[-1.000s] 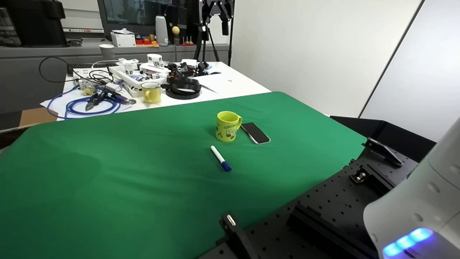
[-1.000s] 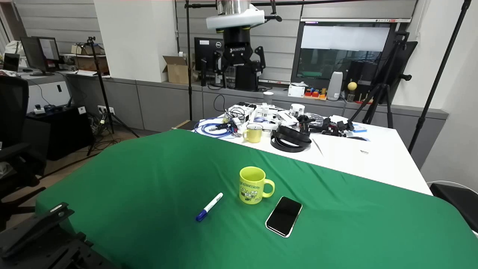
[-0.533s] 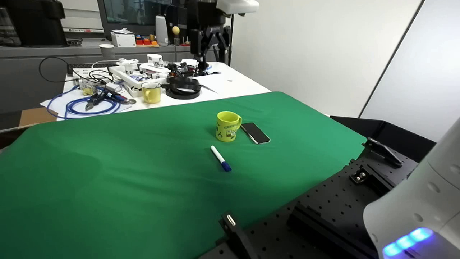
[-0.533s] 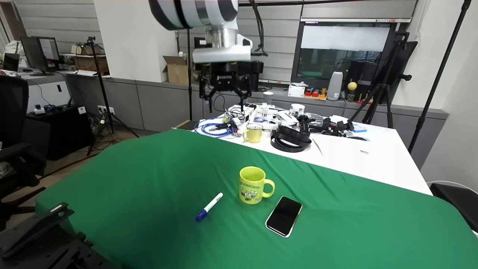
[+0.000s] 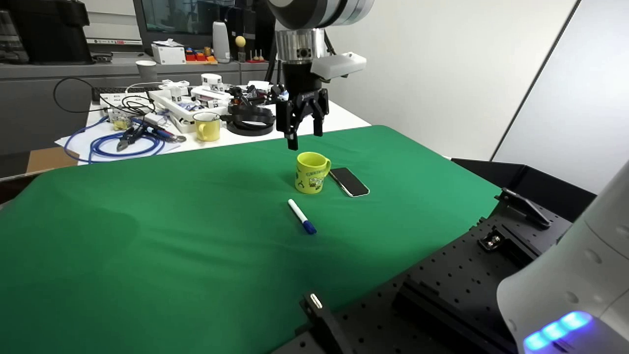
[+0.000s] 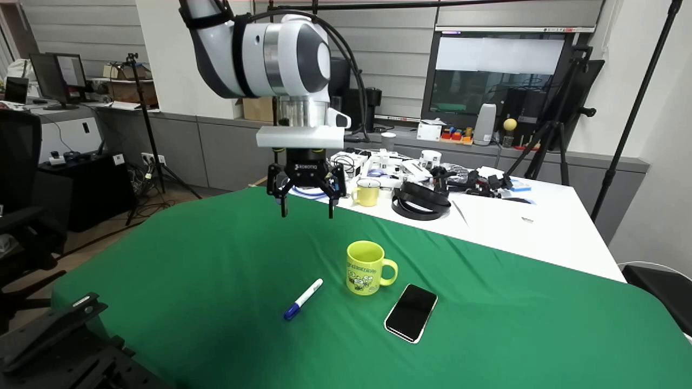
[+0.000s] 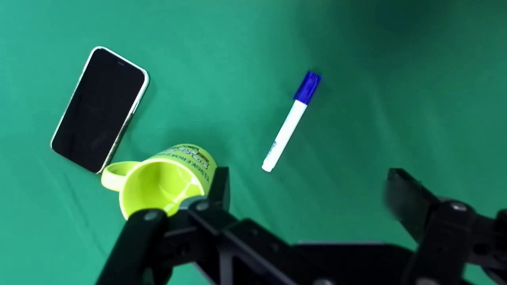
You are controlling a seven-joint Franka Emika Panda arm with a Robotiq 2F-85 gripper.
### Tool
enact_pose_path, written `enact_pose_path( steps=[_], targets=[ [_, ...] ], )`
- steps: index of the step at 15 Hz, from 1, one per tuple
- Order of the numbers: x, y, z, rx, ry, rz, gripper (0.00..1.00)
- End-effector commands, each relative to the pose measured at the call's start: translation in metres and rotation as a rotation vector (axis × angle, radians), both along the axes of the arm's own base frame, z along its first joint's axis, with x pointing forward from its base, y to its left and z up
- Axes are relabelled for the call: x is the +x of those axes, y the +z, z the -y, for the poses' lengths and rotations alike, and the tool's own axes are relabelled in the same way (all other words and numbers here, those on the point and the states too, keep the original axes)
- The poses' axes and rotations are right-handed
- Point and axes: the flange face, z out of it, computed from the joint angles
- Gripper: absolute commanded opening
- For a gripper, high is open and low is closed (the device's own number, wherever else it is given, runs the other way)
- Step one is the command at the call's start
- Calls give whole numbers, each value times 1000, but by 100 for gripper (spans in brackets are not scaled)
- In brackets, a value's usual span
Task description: Put the blue marker into the mug
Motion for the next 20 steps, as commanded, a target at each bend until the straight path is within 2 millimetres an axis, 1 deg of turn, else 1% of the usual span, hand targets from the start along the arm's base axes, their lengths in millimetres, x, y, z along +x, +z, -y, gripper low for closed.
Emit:
enact_pose_path(
  steps=[1,4,5,7,8,10,14,16,20],
  targets=[
    [1,1,0,0,-1,0,100],
    [1,1,0,0,-1,1,100],
    [4,-3,3,1,-28,7,100],
    [11,-19,11,36,-146,34,100],
    [13,-30,14,35,-199,33,100],
    [15,-60,24,33,-286,26,100],
    [18,-118,39,21,-363,-6,100],
    [21,-138,38,17,-373,-34,100],
    [26,-159,25,34,-376,-46,100]
  ],
)
